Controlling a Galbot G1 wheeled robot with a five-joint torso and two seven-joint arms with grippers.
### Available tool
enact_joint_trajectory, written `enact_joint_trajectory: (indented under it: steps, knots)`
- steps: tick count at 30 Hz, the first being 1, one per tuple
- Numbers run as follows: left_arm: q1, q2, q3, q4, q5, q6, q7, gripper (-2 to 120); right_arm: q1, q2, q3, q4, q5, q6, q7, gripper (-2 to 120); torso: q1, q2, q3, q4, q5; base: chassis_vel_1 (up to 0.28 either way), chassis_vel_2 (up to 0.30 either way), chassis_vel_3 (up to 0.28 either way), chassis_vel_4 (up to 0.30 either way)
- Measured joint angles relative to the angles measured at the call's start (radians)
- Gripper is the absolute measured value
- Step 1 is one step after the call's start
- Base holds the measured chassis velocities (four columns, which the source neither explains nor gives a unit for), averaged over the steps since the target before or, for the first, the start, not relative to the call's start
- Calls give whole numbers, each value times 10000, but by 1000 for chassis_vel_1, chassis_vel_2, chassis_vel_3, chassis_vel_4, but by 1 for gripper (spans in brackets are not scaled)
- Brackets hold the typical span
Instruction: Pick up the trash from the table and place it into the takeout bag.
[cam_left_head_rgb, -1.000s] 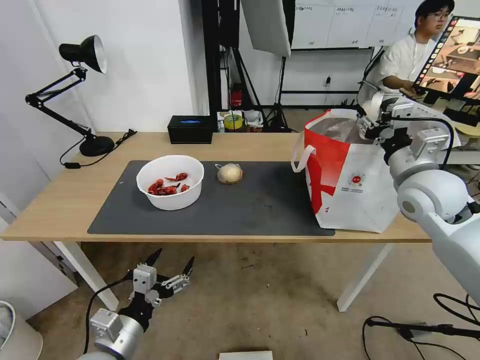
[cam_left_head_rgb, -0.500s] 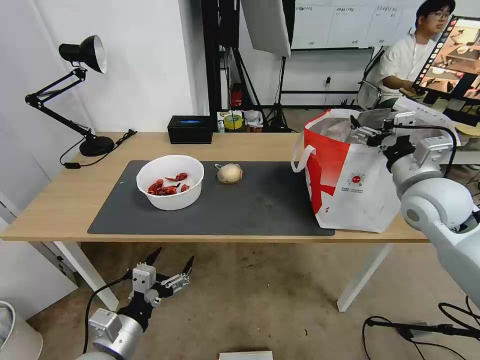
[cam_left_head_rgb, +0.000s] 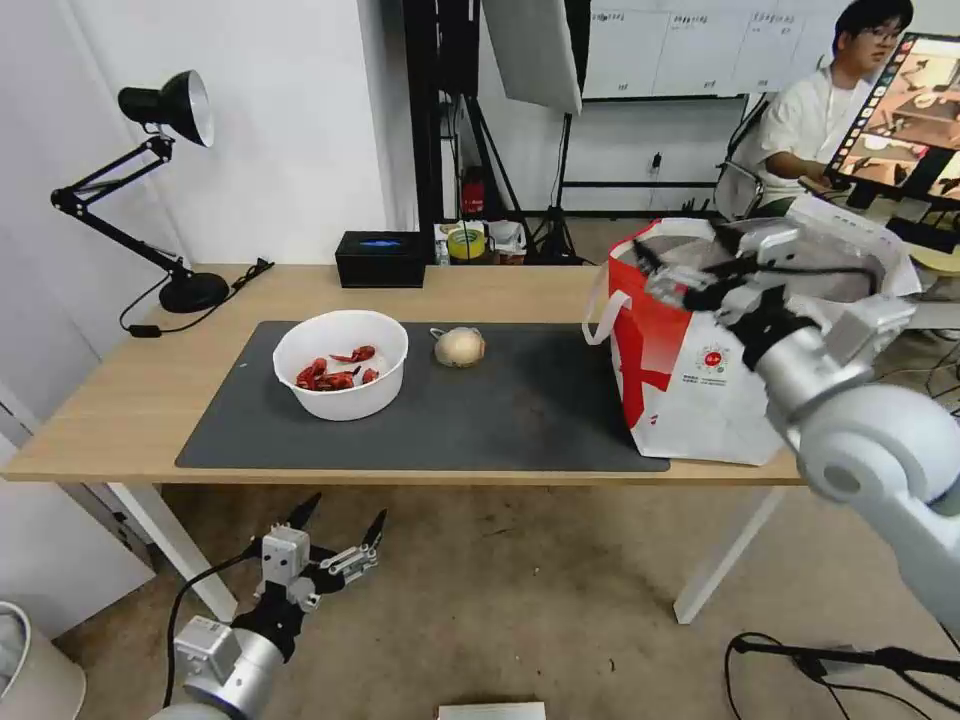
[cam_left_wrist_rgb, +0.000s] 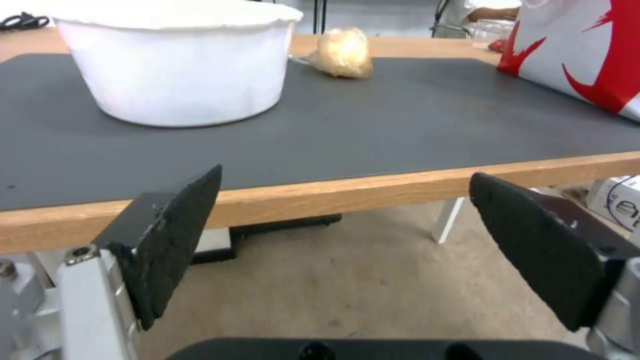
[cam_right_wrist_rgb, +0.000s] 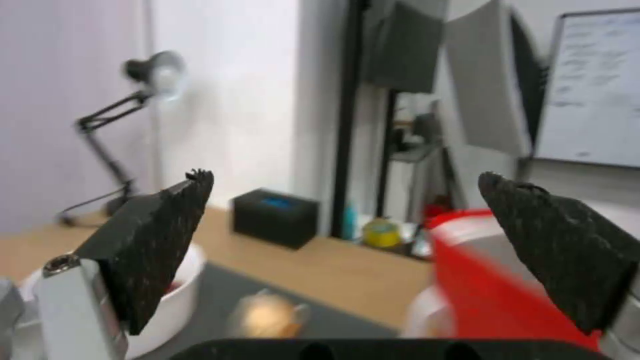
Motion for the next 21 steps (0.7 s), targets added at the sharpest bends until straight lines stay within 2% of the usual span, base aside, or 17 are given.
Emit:
enact_joint_trajectory:
  steps: [8,14,16,17,21]
  knots:
    - [-34,-7,-55,0,-11,-4,-1,100,-1594,502,-66,288,-905,315,-384,100,0,-1,0,1,-1,0,0,0,0]
    - [-11,-8,-124,89,-35,-40,-2,100,-3357,1224,-36,274,-2286,1039,-470,100,0,0,0,2,0,0,0,0,0]
    - [-11,-8,-124,89,-35,-40,-2,100,-3357,1224,-36,274,-2286,1039,-470,100,0,0,0,2,0,0,0,0,0]
    - [3,-28,-125,166,-35,-79,0,100,-4085,1532,1,214,-2796,1332,-432,100,0,0,0,1,0,0,0,0,0]
    - [4,-39,-122,271,-32,-173,-2,100,-4750,1839,12,96,-3309,1649,-427,100,-1,0,0,-1,0,0,0,0,0]
